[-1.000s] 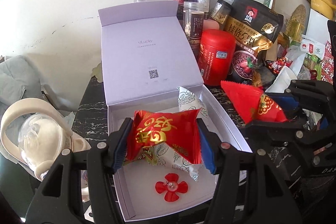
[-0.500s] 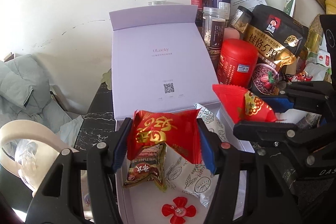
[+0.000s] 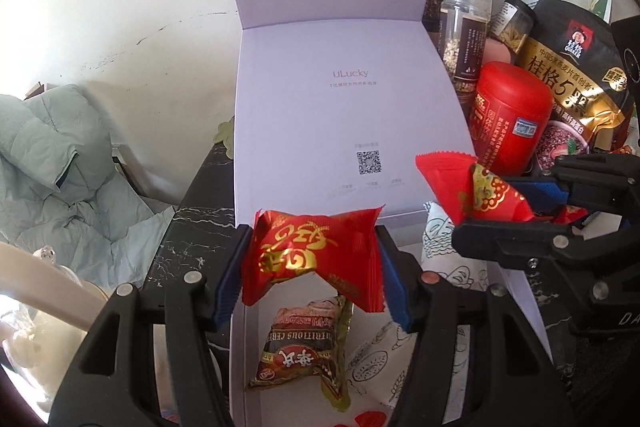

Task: Organize objects
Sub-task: 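Lower both red candy packets into the box and open both grippers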

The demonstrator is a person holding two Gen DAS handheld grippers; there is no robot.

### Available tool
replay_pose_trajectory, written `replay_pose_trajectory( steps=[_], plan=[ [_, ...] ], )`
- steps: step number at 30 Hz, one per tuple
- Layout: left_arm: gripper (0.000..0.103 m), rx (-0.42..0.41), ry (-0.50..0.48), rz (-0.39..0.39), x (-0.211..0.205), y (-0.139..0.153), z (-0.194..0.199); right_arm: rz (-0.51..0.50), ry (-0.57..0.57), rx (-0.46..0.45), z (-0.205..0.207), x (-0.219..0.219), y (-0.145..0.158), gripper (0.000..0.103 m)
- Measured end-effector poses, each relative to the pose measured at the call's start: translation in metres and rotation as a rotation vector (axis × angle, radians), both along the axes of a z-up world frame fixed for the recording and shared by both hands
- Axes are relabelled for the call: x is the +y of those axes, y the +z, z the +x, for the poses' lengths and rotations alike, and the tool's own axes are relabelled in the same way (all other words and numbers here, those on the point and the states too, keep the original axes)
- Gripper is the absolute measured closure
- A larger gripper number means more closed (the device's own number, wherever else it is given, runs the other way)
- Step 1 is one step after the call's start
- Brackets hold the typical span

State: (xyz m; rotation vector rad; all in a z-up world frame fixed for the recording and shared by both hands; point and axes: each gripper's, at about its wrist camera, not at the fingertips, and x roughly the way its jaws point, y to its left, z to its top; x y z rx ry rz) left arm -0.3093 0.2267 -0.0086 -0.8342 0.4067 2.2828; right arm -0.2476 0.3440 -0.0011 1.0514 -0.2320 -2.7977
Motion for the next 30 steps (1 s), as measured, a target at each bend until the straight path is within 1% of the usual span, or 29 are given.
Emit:
replay_pose_trajectory(
  steps=[3, 5, 7, 9, 10, 15, 19, 22, 30],
  plan=[
    [0.045, -0.009, 0.018, -0.005, 0.004, -0.009, -0.005, -0.020, 0.002, 0.016, -0.004, 0.006, -0.008, 0.068],
    [0.045, -0.019, 0.026, -0.006, 0.007, -0.015, -0.008, -0.022, -0.003, 0.010, -0.006, 0.009, -0.012, 0.068],
    [0.045, -0.054, 0.018, -0.013, 0.009, -0.021, -0.011, -0.026, -0.003, 0.014, -0.008, 0.011, -0.015, 0.068],
    [0.045, -0.093, 0.002, -0.003, 0.009, -0.024, -0.014, -0.047, -0.003, 0.015, -0.010, 0.013, -0.018, 0.068],
    [0.045, -0.098, 0.003, -0.006, 0.010, -0.025, -0.014, -0.056, 0.001, 0.014, -0.011, 0.013, -0.019, 0.068],
    [0.045, -0.121, 0.011, -0.046, 0.014, -0.034, -0.017, -0.073, -0.003, -0.029, -0.020, 0.012, -0.032, 0.067],
    [0.045, -0.177, 0.023, -0.074, 0.015, -0.044, -0.023, -0.090, -0.002, -0.049, -0.024, 0.012, -0.039, 0.068],
    [0.045, -0.196, 0.036, -0.074, 0.013, -0.047, -0.026, -0.096, 0.004, -0.057, -0.026, 0.012, -0.041, 0.067],
    [0.045, -0.233, 0.052, -0.108, 0.016, -0.054, -0.033, -0.092, -0.006, -0.080, -0.032, 0.011, -0.046, 0.067]
  ],
)
